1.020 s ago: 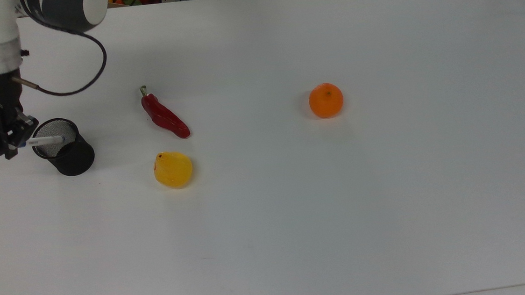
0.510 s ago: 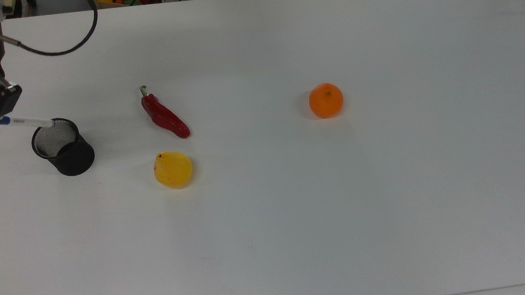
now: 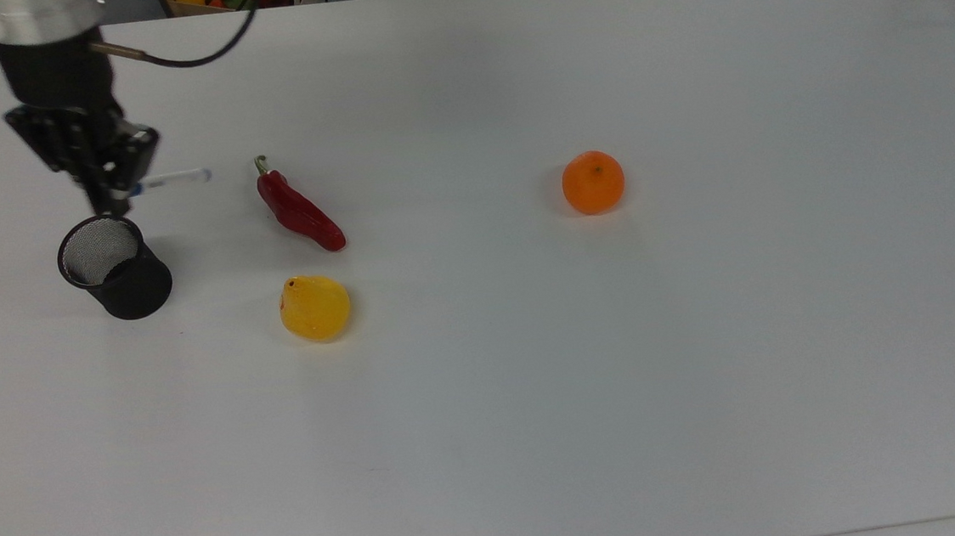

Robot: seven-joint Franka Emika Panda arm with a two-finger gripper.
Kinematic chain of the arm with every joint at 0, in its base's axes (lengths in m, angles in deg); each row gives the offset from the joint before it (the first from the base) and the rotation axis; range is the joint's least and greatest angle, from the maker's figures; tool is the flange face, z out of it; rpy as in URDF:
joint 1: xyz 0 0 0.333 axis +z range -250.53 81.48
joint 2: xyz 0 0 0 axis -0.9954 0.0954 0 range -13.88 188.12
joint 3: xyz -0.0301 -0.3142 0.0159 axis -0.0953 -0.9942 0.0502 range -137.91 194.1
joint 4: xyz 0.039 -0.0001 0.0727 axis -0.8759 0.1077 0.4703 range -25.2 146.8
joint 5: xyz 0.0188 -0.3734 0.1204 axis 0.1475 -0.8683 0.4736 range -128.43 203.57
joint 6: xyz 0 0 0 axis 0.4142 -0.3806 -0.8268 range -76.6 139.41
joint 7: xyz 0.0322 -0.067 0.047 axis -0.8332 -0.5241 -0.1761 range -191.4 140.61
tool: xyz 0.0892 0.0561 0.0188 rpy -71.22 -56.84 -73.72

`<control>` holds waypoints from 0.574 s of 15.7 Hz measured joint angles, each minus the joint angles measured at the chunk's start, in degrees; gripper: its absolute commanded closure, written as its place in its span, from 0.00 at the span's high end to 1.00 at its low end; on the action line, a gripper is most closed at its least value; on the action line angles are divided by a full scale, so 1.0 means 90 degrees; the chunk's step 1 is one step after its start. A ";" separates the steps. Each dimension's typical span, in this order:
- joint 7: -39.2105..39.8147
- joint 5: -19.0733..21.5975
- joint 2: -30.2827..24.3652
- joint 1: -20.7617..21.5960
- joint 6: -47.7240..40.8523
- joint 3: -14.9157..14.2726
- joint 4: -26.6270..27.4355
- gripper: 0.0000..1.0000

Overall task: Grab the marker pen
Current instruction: 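Carry the marker past the red pepper and lower it to the table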

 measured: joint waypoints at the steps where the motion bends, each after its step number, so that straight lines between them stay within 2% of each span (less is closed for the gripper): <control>1: 0.0000 0.0003 0.0000 0.0127 -0.0244 0.0000 0.0003 0.00; 9: 0.0070 0.0004 0.0106 0.1035 -0.1592 0.0033 0.0129 0.00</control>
